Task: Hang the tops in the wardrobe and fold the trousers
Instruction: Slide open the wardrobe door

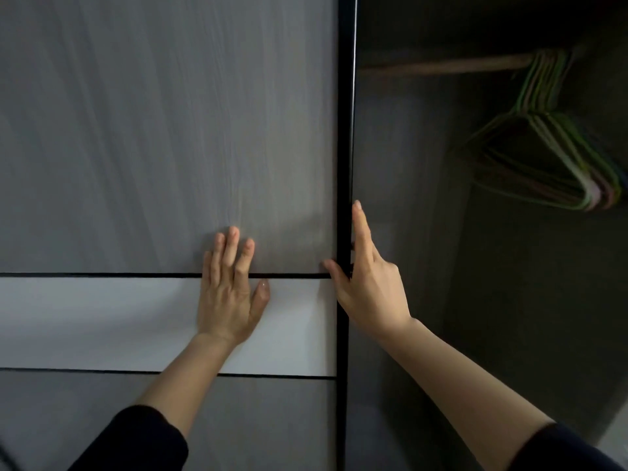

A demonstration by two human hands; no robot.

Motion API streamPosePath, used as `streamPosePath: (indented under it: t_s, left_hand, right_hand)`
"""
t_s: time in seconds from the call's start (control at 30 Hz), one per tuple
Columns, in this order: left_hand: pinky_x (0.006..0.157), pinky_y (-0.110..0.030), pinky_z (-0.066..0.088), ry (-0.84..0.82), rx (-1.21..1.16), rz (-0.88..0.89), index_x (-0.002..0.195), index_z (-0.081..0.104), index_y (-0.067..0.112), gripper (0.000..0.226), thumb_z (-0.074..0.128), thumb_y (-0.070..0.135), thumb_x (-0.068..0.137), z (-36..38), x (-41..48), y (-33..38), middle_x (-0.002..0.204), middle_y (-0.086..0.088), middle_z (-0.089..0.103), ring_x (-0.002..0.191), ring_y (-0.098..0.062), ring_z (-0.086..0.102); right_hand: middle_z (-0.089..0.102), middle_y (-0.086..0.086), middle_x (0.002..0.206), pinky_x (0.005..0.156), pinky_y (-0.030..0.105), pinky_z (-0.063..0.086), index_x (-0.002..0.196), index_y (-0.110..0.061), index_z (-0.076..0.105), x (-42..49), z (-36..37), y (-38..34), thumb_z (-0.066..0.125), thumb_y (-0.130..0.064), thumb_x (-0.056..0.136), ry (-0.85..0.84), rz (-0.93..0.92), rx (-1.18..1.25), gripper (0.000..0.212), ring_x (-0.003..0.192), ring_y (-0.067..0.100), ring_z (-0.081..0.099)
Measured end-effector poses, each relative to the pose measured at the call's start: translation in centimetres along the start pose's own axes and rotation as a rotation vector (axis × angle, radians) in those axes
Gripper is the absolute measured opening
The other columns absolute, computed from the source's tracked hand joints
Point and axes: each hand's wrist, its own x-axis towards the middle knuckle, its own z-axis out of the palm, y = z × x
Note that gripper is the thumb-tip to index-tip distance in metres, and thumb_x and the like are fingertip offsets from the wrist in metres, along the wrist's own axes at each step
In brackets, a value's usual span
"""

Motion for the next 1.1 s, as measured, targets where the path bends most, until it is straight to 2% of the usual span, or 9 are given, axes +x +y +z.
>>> streamPosePath:
  t_s: [0.13, 0.23, 0.33, 0.47, 0.57, 0.77, 0.97, 1.03, 1.1]
  left_hand:
    - [0.119, -0.042, -0.001, -0.048, -0.016, -0.08, 0.148, 0.011, 0.009, 0.066, 0.027, 0.049, 0.097, -1.4, -1.1, -4.9, 0.16, -0.003, -0.009, 0.147, -0.026, -0.007]
    - [0.119, -0.046, 0.0, -0.104, -0.019, -0.108, 0.147, 0.009, 0.008, 0.076, 0.033, 0.057, 0.095, -2.4, -2.4, -8.4, 0.159, -0.004, -0.014, 0.146, -0.03, -0.009]
    - [0.118, -0.048, 0.0, -0.151, -0.01, -0.13, 0.147, 0.007, 0.006, 0.082, 0.033, 0.063, 0.093, -3.5, -3.3, -11.8, 0.158, -0.013, -0.009, 0.145, -0.033, -0.011]
    - [0.118, -0.046, -0.005, -0.169, 0.002, -0.187, 0.149, -0.003, 0.008, 0.092, 0.035, 0.067, 0.09, -5.0, -3.8, -15.0, 0.154, -0.024, -0.005, 0.144, -0.032, -0.016]
    - [0.117, -0.048, -0.005, -0.191, 0.027, -0.199, 0.149, -0.014, 0.01, 0.096, 0.033, 0.069, 0.089, -5.8, -4.5, -17.0, 0.153, -0.026, -0.006, 0.144, -0.033, -0.018]
    - [0.118, -0.046, -0.004, -0.239, 0.067, -0.229, 0.147, -0.003, -0.003, 0.096, 0.027, 0.069, 0.09, -7.3, -5.1, -19.9, 0.153, -0.03, -0.003, 0.143, -0.035, -0.015]
    - [0.119, -0.045, -0.002, -0.26, 0.072, -0.254, 0.147, -0.001, -0.004, 0.094, 0.032, 0.064, 0.091, -8.3, -5.6, -21.0, 0.153, -0.031, -0.001, 0.143, -0.043, -0.005]
    - [0.118, -0.047, 0.0, -0.26, 0.034, -0.295, 0.148, 0.001, 0.0, 0.088, 0.033, 0.06, 0.092, -8.5, -5.7, -20.5, 0.154, -0.029, -0.004, 0.144, -0.04, -0.006]
    - [0.117, -0.046, 0.001, -0.262, -0.023, -0.307, 0.149, 0.005, 0.006, 0.079, 0.033, 0.054, 0.093, -9.0, -5.4, -19.4, 0.157, -0.021, -0.007, 0.146, -0.033, -0.007]
  right_hand:
    - [0.065, 0.007, 0.116, 0.079, 0.035, 0.05, 0.136, -0.009, 0.045, 1.7, 3.5, -4.6, 0.065, -0.037, 0.088, -0.068, 0.227, 0.071, 0.058, 0.087, 0.028, 0.065]
    - [0.062, 0.004, 0.082, 0.069, 0.035, 0.047, 0.095, -0.009, 0.056, 3.0, 5.8, -7.4, 0.067, -0.04, 0.085, -0.16, 0.283, 0.151, 0.035, 0.079, 0.027, 0.06]
    - [0.057, 0.001, 0.07, 0.061, 0.031, 0.04, 0.082, -0.009, 0.051, 3.9, 8.1, -9.9, 0.068, -0.043, 0.083, -0.206, 0.278, 0.171, 0.038, 0.07, 0.025, 0.056]
    - [0.055, 0.0, 0.067, 0.059, 0.028, 0.033, 0.078, -0.012, 0.048, 5.3, 10.5, -13.0, 0.068, -0.047, 0.081, -0.274, 0.222, 0.142, 0.04, 0.067, 0.023, 0.052]
    - [0.06, 0.005, 0.073, 0.06, 0.032, 0.042, 0.079, -0.008, 0.052, 5.9, 12.0, -14.6, 0.067, -0.048, 0.082, -0.326, 0.172, 0.12, 0.043, 0.071, 0.025, 0.056]
    - [0.057, 0.004, 0.066, 0.056, 0.03, 0.041, 0.069, -0.008, 0.052, 6.9, 14.2, -17.1, 0.068, -0.047, 0.081, -0.376, 0.152, 0.139, 0.044, 0.066, 0.023, 0.055]
    - [0.051, -0.007, 0.053, 0.046, 0.014, 0.029, 0.054, -0.02, 0.045, 6.8, 15.3, -18.1, 0.065, -0.047, 0.086, -0.453, 0.188, 0.224, 0.046, 0.051, 0.005, 0.046]
    - [0.06, -0.005, 0.062, 0.052, 0.015, 0.037, 0.065, -0.019, 0.06, 6.8, 15.1, -18.2, 0.062, -0.045, 0.089, -0.513, 0.168, 0.273, 0.035, 0.059, 0.007, 0.054]
    - [0.072, -0.002, 0.084, 0.07, 0.02, 0.047, 0.099, -0.014, 0.072, 6.8, 14.9, -17.8, 0.059, -0.044, 0.091, -0.548, 0.159, 0.31, 0.033, 0.082, 0.012, 0.065]
